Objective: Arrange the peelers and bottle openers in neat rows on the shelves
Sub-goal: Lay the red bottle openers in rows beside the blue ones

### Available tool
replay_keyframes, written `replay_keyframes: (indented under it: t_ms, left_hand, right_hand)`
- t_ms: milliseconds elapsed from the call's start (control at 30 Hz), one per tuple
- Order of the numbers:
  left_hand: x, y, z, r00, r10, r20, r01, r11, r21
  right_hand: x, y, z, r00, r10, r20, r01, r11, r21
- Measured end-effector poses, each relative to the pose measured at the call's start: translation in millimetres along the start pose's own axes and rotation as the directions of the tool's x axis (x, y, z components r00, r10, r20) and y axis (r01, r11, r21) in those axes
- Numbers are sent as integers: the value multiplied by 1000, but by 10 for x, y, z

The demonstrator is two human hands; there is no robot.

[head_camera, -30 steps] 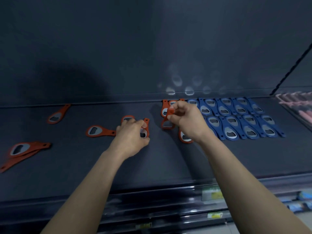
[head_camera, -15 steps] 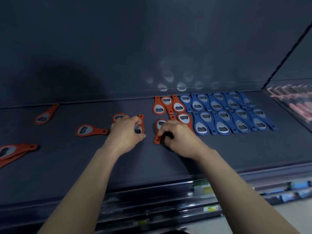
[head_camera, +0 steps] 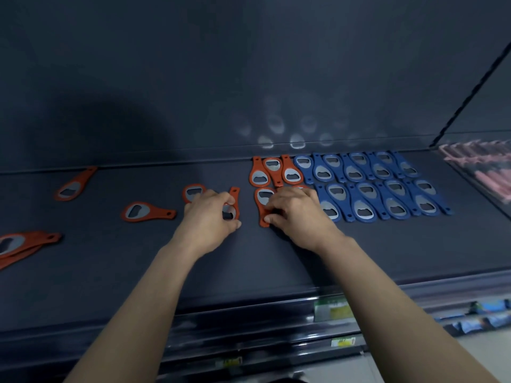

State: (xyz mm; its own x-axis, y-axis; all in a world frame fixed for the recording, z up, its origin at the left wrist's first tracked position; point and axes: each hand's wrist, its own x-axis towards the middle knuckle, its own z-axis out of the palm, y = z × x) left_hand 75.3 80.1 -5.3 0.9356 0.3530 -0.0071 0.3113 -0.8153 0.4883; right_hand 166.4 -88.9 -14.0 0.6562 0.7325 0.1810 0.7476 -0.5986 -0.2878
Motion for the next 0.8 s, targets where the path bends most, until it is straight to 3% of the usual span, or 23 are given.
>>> replay_keyframes:
  t_ms: [333,800]
  left_hand:
    - [7,22,40,1000,8,14,-7,996,-89]
    - [252,-38,79,989,-68,-130,60,996,-66]
  right_hand:
    - [42,62,-18,999,-2,-52,6,998,63]
    - [246,27,-79,994,93,-49,-84,982,169]
